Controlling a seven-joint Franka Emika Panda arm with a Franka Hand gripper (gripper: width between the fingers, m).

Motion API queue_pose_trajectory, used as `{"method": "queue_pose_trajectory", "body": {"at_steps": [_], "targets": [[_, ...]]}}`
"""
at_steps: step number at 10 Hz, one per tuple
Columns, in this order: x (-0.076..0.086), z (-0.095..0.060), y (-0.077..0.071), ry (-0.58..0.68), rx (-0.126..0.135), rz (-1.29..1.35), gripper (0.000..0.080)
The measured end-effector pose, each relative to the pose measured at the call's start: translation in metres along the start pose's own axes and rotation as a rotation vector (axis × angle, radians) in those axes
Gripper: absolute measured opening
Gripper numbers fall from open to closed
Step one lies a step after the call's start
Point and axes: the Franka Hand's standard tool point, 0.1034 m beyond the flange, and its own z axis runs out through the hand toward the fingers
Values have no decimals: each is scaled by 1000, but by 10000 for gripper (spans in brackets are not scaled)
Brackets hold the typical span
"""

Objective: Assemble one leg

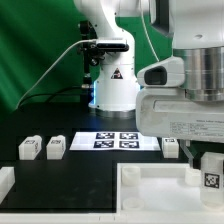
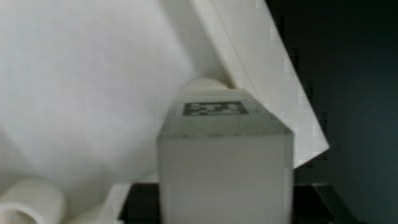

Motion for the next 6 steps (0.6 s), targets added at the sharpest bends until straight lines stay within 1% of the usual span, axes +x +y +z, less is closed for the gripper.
{"method": "queue_pose_trajectory", "body": {"at_steps": [1, 3, 4, 5, 6], "targets": [[0, 0, 0, -2, 3, 92, 291], [0, 2, 3, -5, 28, 534, 291], [-1, 2, 4, -7, 48, 713, 291], [-2, 2, 6, -22, 76, 877, 291], [-1, 2, 8, -36, 96, 969, 292]]}}
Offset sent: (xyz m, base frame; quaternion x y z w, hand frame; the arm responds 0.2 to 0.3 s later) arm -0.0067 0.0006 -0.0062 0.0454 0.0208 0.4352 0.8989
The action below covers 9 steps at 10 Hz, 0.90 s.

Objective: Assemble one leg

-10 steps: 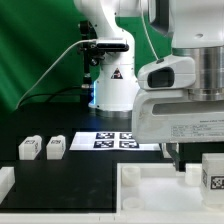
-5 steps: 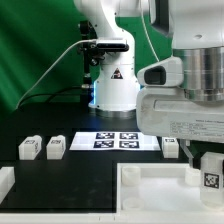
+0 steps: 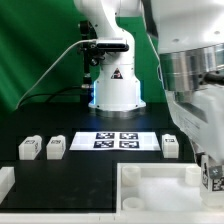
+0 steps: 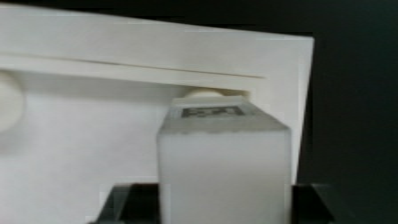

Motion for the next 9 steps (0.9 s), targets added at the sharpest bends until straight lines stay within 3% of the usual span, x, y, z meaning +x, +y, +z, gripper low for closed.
{"method": "queue_pose_trajectory", "body": {"at_steps": [3, 4, 5, 6, 7, 9], "targets": [[0, 1, 0, 2, -1, 61, 293], [-1, 1, 1, 2, -2, 6, 474], [-6, 3, 1, 7, -8, -143, 589], [-11, 2, 1, 1, -34, -326, 589], [-13, -1, -3, -2, -51, -486, 637], [-10, 0, -4, 1, -42, -672, 646]]}}
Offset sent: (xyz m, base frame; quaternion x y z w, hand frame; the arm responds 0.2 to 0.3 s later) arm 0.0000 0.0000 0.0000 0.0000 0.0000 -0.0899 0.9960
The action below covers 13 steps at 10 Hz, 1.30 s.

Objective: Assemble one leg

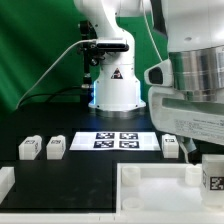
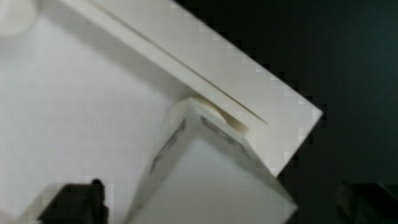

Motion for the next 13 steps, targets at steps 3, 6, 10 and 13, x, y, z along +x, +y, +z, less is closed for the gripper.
{"method": "queue_pose_trajectory", "body": {"at_steps": [3, 6, 10, 13], "targets": [[2, -1, 0, 30, -59, -486, 649], [2, 0, 0, 32, -64, -519, 527], [2, 0, 0, 36, -55, -222, 293], [1, -1, 0, 34, -41, 373, 293]]}}
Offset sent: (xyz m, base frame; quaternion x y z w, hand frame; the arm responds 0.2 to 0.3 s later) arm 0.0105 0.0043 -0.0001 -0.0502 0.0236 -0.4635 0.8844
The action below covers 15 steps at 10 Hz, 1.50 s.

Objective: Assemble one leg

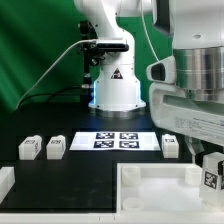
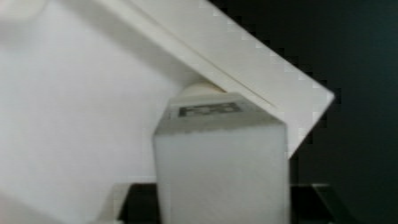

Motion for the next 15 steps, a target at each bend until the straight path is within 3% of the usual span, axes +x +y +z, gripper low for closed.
{"method": "queue_pose_trajectory", "body": {"at_steps": [1, 3, 5, 6, 7, 8, 10, 13, 14, 15], "targets": [[-2, 3, -1, -1, 31, 238, 293], [-2, 3, 4, -9, 133, 609, 294], [-3, 3, 5, -15, 136, 638, 294], [-4, 4, 5, -15, 135, 628, 514], [-4, 4, 5, -14, 135, 618, 514], [-4, 4, 5, -9, 135, 549, 619], [-9, 6, 4, -5, 82, 243, 643], [-7, 7, 5, 14, 85, -83, 649], [-8, 8, 7, 24, 50, -251, 649], [-8, 7, 4, 48, -19, -513, 649]]}}
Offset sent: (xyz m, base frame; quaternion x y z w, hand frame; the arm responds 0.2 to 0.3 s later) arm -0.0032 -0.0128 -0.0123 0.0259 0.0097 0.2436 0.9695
